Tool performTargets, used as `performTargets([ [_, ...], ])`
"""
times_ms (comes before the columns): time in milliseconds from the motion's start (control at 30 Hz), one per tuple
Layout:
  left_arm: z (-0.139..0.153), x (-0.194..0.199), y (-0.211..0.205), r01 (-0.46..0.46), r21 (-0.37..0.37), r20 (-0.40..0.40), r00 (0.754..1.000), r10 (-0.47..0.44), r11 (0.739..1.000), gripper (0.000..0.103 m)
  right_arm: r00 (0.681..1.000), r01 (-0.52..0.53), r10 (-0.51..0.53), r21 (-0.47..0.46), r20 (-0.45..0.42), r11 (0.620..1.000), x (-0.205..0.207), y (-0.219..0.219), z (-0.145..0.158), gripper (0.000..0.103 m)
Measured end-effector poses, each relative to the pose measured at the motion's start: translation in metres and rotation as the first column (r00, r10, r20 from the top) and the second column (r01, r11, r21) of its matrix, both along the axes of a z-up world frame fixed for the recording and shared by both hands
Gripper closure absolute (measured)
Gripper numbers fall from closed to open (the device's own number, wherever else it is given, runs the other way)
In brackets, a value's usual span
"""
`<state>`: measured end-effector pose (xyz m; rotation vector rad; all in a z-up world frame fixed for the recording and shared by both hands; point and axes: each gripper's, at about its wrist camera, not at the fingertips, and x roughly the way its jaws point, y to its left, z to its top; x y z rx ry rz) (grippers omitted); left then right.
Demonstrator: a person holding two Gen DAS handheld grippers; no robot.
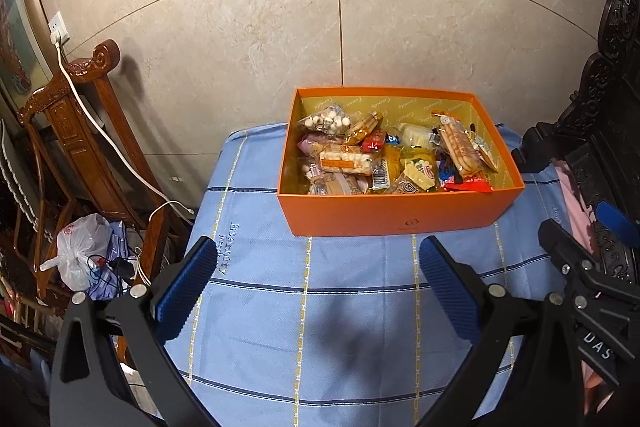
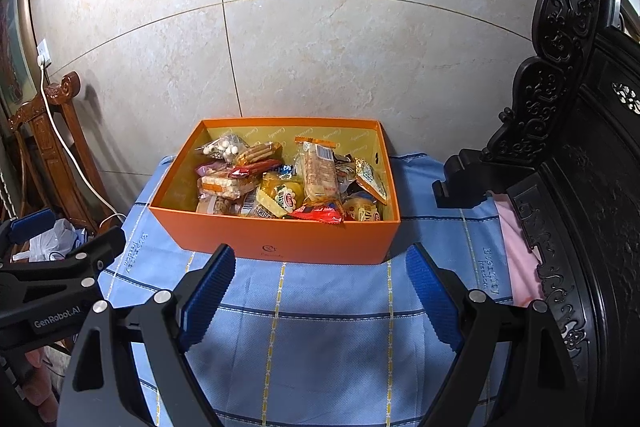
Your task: Organize snacks
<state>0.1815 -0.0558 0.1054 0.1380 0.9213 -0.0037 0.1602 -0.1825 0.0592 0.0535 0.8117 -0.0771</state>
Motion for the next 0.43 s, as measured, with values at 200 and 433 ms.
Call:
performTargets([
  [200, -0.0014, 0.0019, 0.0005, -0.012, 0.015, -0.014, 1.000, 0.012, 1.000, 0.004, 1.000, 0.000, 0.000, -0.001, 0.002, 1.000, -0.0001, 0.0010, -0.0001, 0.015],
  [433, -0.0016, 0.0010, -0.0001, -0.011, 0.011, -0.016, 1.000, 0.011, 1.000, 0.004, 1.000, 0.000, 0.000, -0.001, 0.001, 1.000, -0.0001, 0.0016, 0.0001, 0.015],
])
